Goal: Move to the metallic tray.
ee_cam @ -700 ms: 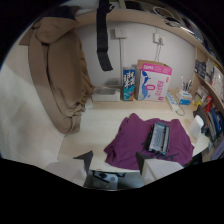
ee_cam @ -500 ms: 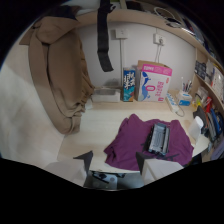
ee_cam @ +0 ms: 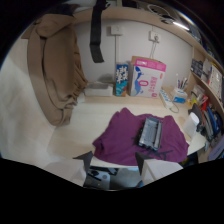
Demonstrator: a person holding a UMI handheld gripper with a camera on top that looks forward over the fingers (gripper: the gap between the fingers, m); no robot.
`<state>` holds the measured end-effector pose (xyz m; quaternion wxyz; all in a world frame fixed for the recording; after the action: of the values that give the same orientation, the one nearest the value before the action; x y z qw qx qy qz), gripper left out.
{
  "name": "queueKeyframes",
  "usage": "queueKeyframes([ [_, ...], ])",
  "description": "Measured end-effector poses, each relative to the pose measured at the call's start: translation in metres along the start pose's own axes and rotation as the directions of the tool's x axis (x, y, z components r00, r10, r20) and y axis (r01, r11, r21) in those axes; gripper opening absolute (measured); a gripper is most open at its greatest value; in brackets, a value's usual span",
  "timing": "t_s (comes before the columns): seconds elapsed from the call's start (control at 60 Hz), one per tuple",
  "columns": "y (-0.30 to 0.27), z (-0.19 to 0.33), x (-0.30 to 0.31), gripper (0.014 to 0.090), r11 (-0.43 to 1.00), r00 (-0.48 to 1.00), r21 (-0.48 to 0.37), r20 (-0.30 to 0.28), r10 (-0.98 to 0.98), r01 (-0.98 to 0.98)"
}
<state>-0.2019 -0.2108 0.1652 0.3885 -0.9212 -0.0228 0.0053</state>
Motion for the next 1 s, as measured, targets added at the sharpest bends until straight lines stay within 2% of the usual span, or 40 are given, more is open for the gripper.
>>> queueKeyframes([
  [0.183,0.044,0.013,0.050,0.0866,0.998,0.997,-0.062,-0.070,-0.008,0.004],
  [0.4,0.064,0.040,0.106,0.0868,0.997,0.991,-0.077,-0.134,0.017,-0.028],
  [0.767,0.039,0.120,0.170,0.0867,0.995,0.984,-0.084,-0.176,0.040,-0.055],
  [1.0,0.023,0.159,0.185,0.0869,0.993,0.983,-0.093,-0.175,0.055,-0.072],
])
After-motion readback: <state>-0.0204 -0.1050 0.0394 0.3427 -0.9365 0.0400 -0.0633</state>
